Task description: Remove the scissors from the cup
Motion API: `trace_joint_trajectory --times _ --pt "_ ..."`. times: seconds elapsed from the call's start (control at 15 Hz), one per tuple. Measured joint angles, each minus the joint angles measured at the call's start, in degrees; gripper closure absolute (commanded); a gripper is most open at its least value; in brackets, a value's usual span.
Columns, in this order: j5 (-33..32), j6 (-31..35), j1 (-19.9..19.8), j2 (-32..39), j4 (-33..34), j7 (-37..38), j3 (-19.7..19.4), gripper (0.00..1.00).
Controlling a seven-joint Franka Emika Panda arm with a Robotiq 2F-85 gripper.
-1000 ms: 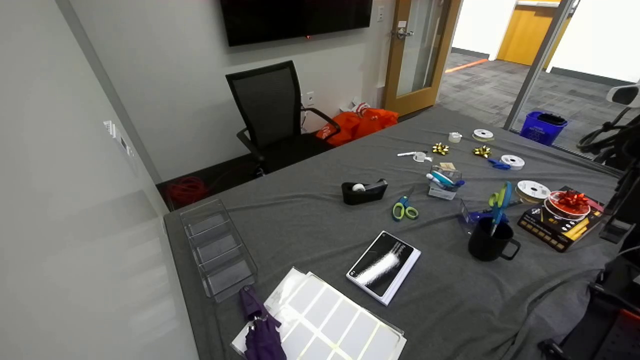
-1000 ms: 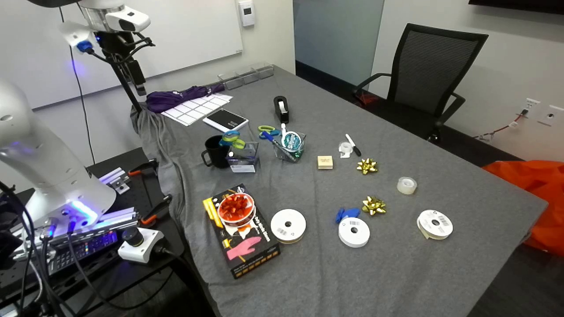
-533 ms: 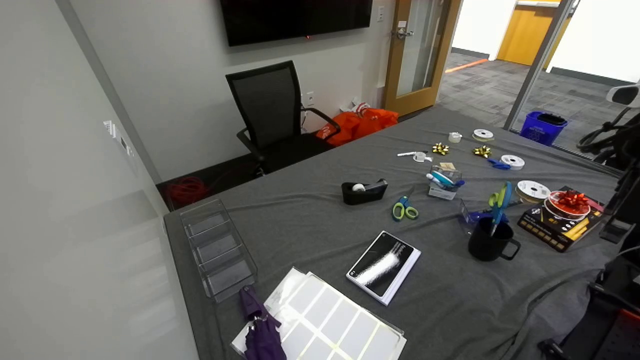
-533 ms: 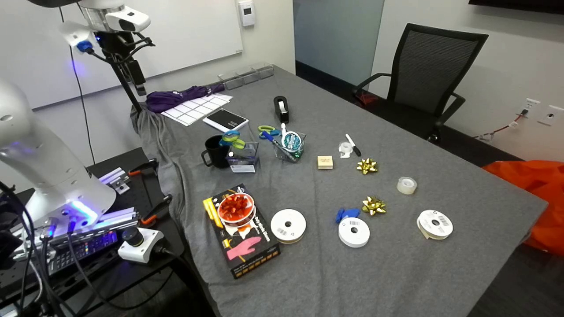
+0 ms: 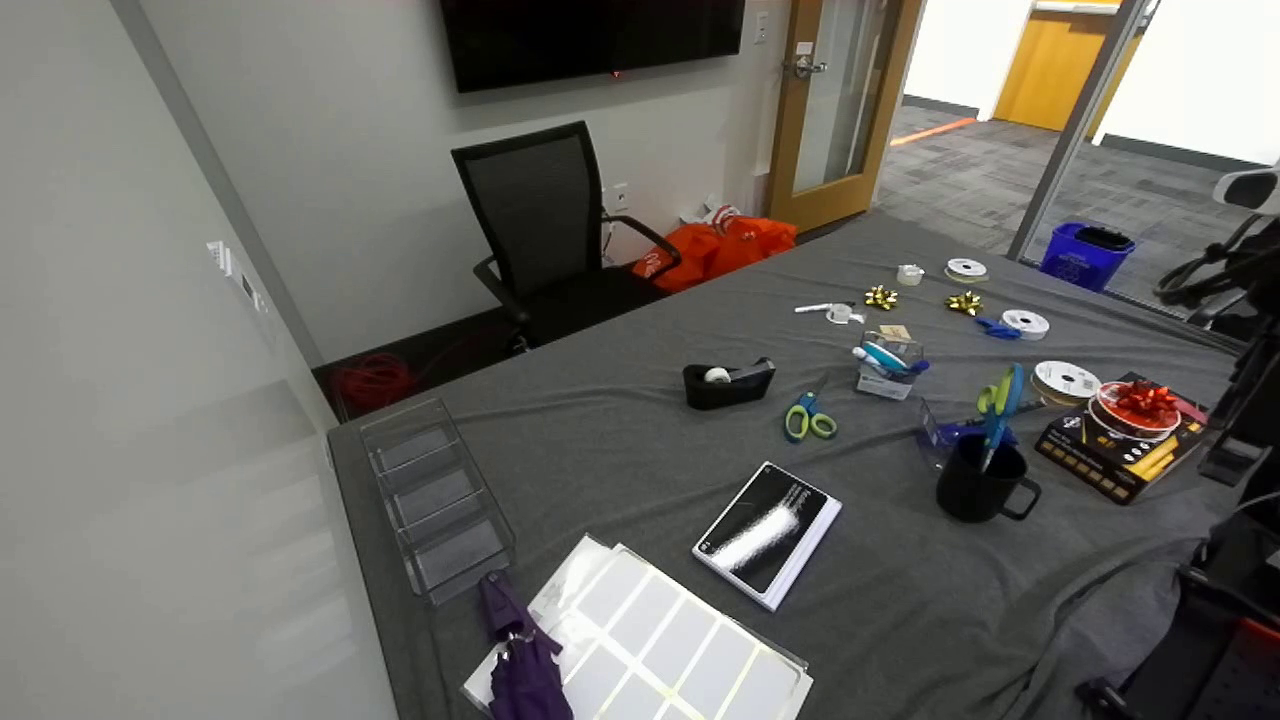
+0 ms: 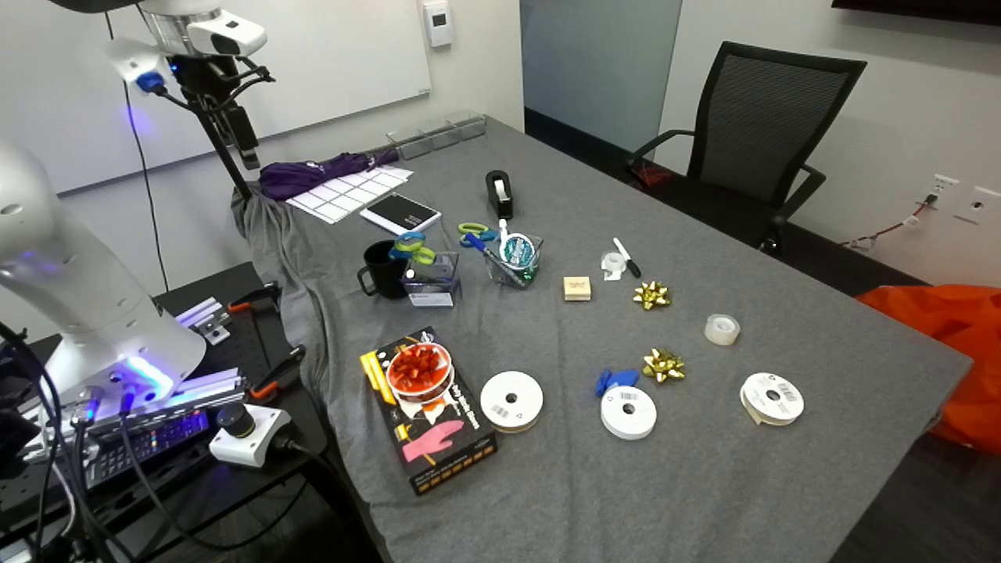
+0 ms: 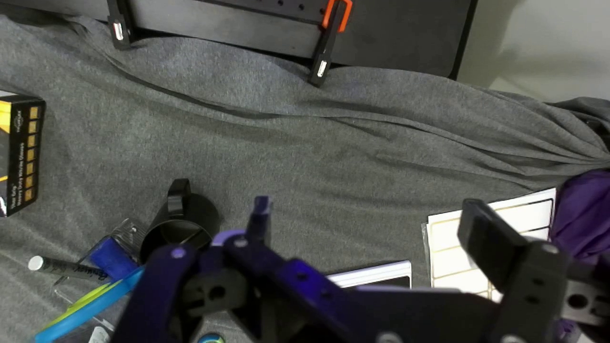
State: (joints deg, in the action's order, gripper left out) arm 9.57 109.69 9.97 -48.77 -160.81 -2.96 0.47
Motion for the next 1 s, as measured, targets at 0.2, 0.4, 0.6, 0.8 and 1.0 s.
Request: trace_joint_trajectory --times 0.2,0.4,0.6,0.8,1.0 --pt "0.0 1.4 -0.8 0.0 0.5 1.6 0.0 0.00" --pt "-0.1 4.8 -3.2 0.4 0.7 4.4 0.0 0.00" --pt "-0.3 9.3 -6.2 1.9 0.7 8.1 0.0 0.00" --pt "-0.9 15.3 -9.0 4.9 0.7 13.2 0.6 0.00" --pt "-0.9 22.6 -11.5 9.3 0.7 18.9 1.8 0.00"
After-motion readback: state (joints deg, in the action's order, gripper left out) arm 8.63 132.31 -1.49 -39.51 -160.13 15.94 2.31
